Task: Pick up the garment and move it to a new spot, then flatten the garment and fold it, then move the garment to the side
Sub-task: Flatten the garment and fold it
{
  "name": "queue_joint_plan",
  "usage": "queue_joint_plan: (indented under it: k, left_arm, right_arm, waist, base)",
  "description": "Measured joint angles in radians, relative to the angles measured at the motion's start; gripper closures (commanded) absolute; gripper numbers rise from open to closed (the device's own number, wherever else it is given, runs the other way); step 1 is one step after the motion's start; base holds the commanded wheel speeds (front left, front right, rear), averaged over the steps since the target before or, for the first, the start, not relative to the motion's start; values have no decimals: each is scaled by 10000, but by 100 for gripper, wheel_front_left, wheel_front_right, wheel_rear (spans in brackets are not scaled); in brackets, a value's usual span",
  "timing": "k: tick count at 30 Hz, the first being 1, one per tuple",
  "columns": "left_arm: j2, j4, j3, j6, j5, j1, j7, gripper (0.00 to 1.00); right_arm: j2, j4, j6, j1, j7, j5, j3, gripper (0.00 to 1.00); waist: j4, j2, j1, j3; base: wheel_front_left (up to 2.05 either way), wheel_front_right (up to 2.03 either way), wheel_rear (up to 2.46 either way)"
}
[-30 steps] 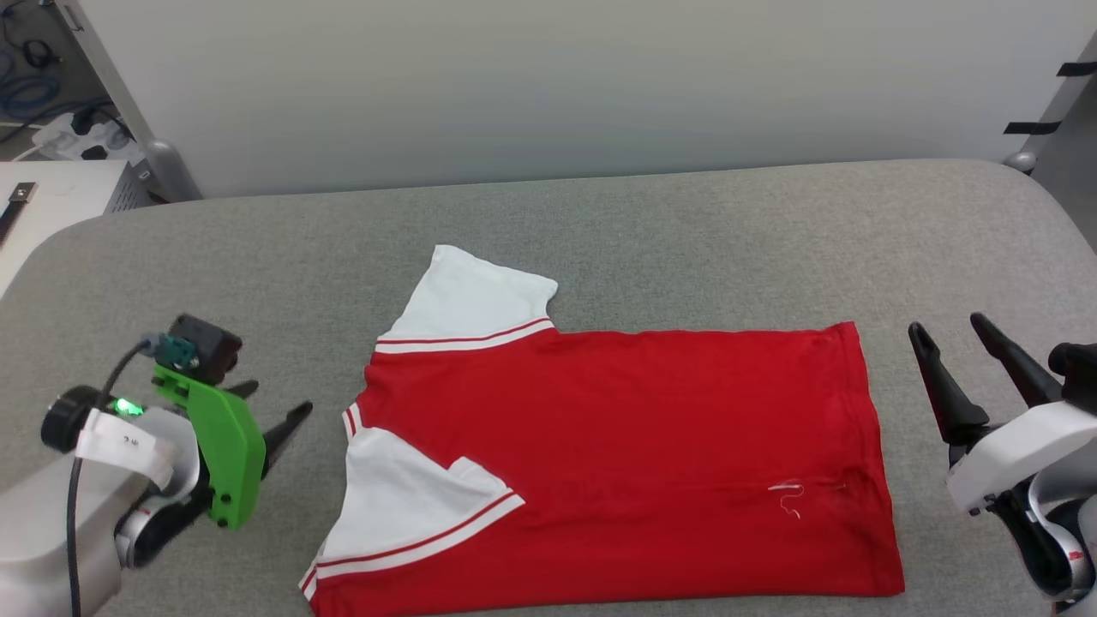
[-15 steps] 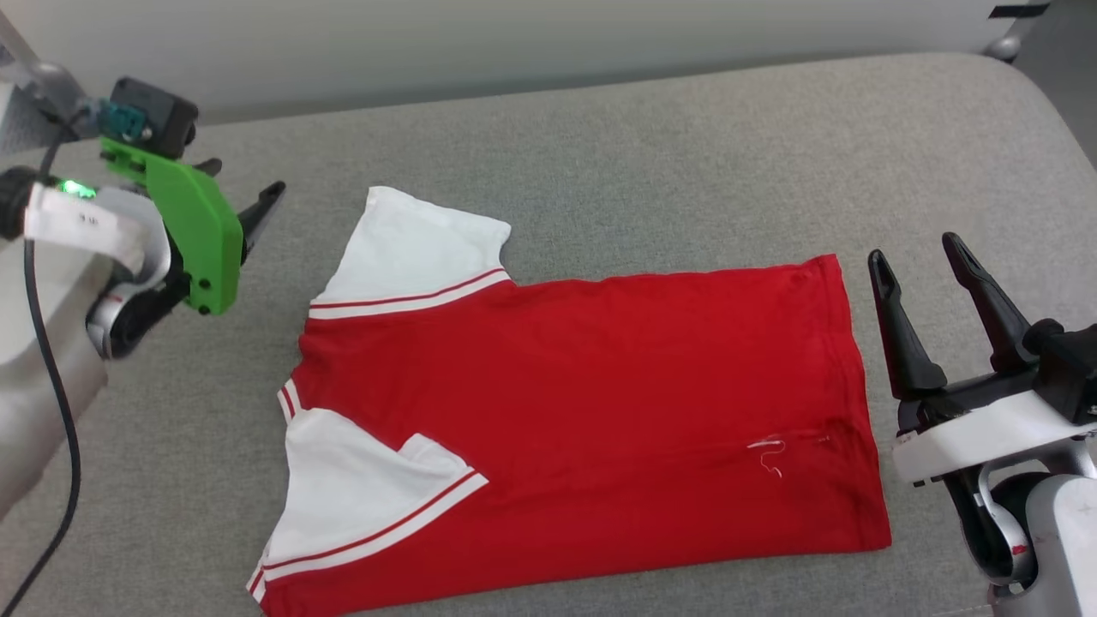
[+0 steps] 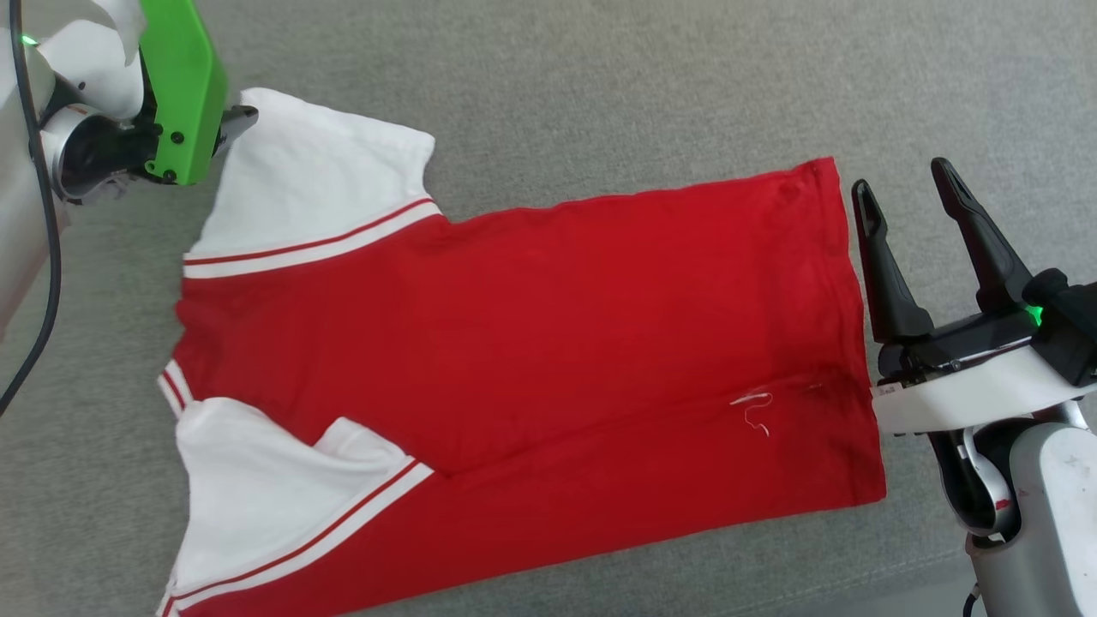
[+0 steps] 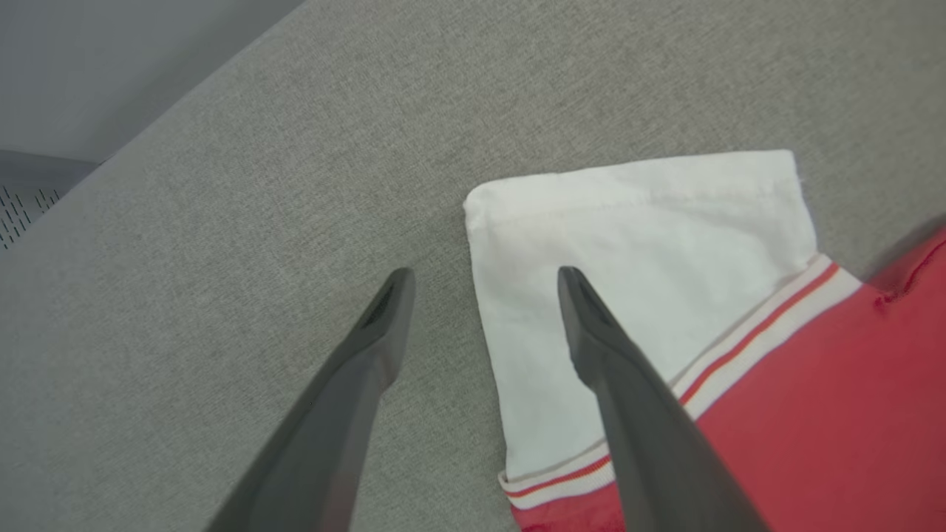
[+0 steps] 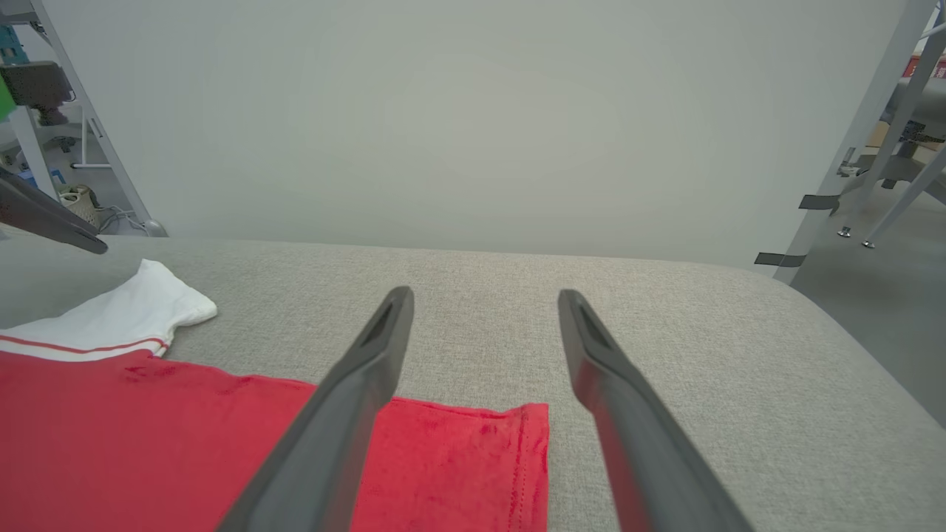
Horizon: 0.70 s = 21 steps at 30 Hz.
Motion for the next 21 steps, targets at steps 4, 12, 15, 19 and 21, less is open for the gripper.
queue_joint_plan:
  k: [4,12,15,19,21]
  left_arm:
    - [-21,255,-69,-2,8,-44,-13,0]
    - [128,460,-288,-10,4,-91,0,0]
    - [219,253,-397,-10,111,-86,-13,100]
    - [153,82,-612,-12,178,51,-240,100]
    - [134,82,-690,-12,272,122,-600,100]
  right_arm:
    - [35,92,0,-168,-142,2,79,0]
    - [12,366,0,-404,-303,36,100,0]
    - [-29,420,0,-456,-322,88,77,0]
    - [-105,462,0,-465,-299,201,-29,0]
    - [-290,468,0,-557,-176,240,-90,0]
  waist:
    - [-252,0,0,549]
    - [-652,0,-1,1136]
    - [-678,1,-2,1142]
    - [-613,1,-2,984]
    - [-568,1,-2,862]
  base:
    - [0,0,0]
    - [0,0,0]
    - [0,0,0]
    - [0,0,0]
    - [0,0,0]
